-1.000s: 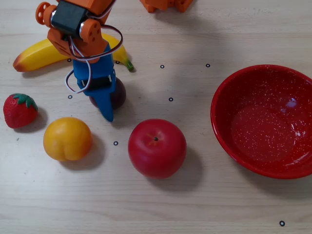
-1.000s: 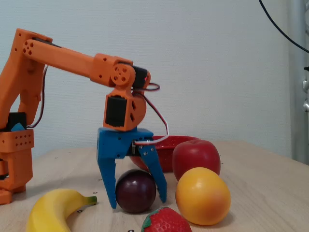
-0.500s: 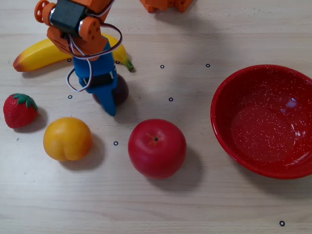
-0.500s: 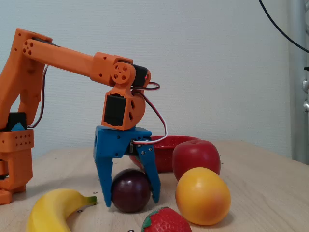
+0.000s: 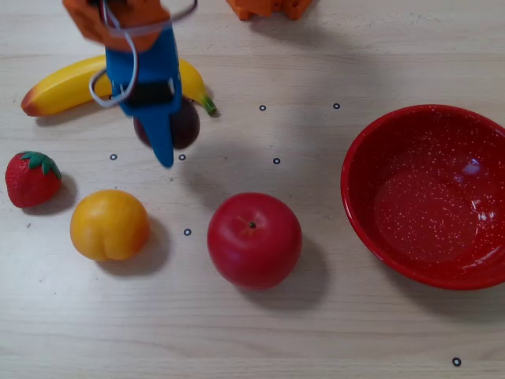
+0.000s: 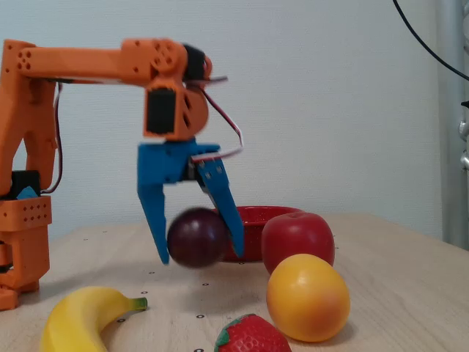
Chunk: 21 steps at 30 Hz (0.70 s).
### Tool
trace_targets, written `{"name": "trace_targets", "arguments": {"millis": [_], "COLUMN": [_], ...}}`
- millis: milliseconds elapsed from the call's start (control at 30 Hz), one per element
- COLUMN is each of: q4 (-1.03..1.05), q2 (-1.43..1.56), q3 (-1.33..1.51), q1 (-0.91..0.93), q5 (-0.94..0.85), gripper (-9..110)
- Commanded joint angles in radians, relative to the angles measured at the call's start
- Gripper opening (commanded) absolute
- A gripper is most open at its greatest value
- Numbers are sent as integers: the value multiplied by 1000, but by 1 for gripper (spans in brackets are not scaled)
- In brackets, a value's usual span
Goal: Put plum in the red bowl.
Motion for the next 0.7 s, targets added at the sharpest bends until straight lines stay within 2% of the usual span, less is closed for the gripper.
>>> {"name": "trace_targets", "arguments": {"millis": [0,267,667], "q4": [34,52,-63], "q2": [160,305,431], "q3": [-120,-132,-149], "q1": [40,201,635], "q5": [-64,-245,-520], "gripper": [0,0,0]}}
